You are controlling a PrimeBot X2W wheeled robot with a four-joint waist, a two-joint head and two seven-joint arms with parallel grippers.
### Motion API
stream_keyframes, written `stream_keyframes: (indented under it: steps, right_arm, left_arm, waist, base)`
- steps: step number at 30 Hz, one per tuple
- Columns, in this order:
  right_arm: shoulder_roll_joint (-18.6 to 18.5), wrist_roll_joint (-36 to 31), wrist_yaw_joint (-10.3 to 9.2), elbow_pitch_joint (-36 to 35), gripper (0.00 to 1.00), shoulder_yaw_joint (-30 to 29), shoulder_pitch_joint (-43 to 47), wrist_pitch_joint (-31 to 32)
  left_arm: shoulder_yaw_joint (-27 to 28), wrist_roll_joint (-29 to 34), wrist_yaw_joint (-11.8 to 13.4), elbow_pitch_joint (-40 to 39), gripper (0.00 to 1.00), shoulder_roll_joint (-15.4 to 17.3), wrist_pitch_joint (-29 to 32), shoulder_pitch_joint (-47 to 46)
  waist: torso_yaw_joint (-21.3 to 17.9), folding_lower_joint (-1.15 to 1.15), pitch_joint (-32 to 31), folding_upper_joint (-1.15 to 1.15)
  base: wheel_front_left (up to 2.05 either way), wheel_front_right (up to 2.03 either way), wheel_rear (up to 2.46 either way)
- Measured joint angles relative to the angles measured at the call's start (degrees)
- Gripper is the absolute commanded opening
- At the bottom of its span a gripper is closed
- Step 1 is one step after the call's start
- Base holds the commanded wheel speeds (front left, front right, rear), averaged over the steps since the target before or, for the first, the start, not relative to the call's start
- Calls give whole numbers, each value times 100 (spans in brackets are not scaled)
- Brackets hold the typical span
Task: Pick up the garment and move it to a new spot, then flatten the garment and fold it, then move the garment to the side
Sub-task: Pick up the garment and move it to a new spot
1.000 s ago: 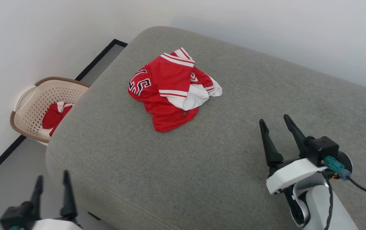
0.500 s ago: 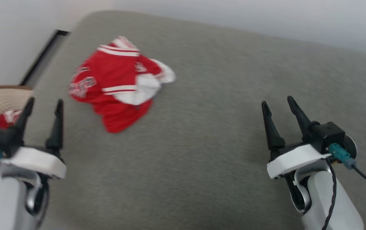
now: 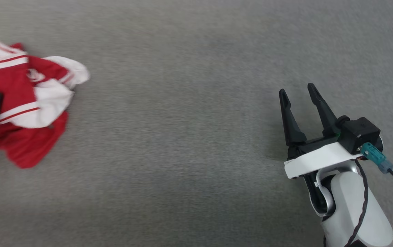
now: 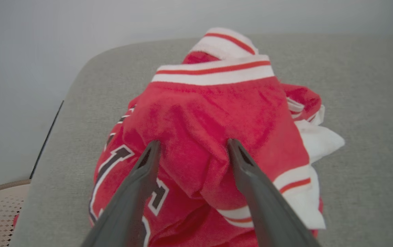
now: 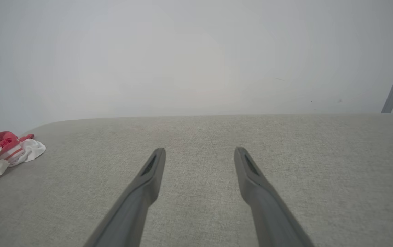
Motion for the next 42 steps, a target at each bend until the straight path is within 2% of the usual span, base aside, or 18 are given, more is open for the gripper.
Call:
stream_keyframes:
  steps: [4, 8, 11, 12, 13, 14, 15, 19, 28, 36, 42]
  right_arm:
    - [10, 102, 0, -99, 100, 8, 2, 0]
    - [1, 180, 0, -194, 100, 24, -15, 0]
    - [9, 204, 0, -254, 100, 52, -46, 1]
    - [8, 234, 0, -266, 100, 55, -45, 0]
    - [7, 242, 0, -277, 100, 52, -44, 0]
    - [5, 252, 0, -283, 100, 46, -39, 0]
    - [5, 264, 0, -290, 100, 35, -32, 0]
    - [8, 289, 0, -259, 100, -9, 13, 0]
    - [11, 539, 0, -154, 100, 94, 85, 0]
    - [10, 835, 0, -268, 100, 90, 164, 1]
    - [9, 1232, 0, -400, 100, 201, 184, 0]
  left_arm:
    - [-491, -1134, 0, -146, 100, 409, 768, -59]
    - [-825, -1627, -1, -94, 100, 834, 1182, -211]
    - [-1045, -1835, -1, -21, 100, 1003, 1283, -342]
    - [-1099, -1901, -1, -5, 84, 1039, 1283, -380]
    - [-1161, -1942, -1, 1, 39, 1079, 1278, -408]
    - [-1223, -1956, -1, -1, 16, 1110, 1209, -424]
    - [-1274, -1957, -1, 13, 0, 1123, 1094, -438]
    - [-1486, -2068, 0, 13, 0, 1043, 670, -543]
    - [-1975, -1718, 0, -401, 0, 1048, -349, -1260]
    - [-2796, -1355, 0, -1223, 0, 715, -422, -2398]
    - [-3379, -1272, 0, -1597, 0, 196, -212, -3551]
  waist:
    - [-316, 0, 253, 0]
    - [-531, 0, 515, 0]
    - [-678, 0, 652, 0]
    - [-720, 0, 678, 0]
    - [-756, 0, 697, 0]
    - [-782, 0, 702, 0]
    - [-792, 0, 690, 0]
    - [-775, 0, 546, 0]
    - [-774, 0, 83, 0]
    - [-1152, 0, 113, 0]
    - [-1608, 0, 283, 0]
  base:
    - [0, 0, 0]
    - [0, 0, 0]
    - [0, 0, 0]
    - [0, 0, 0]
    - [0, 0, 0]
    - [0, 0, 0]
    - [0, 0, 0]
    - [0, 0, 0]
    - [0, 0, 0]
    - [0, 0, 0]
    - [0, 0, 0]
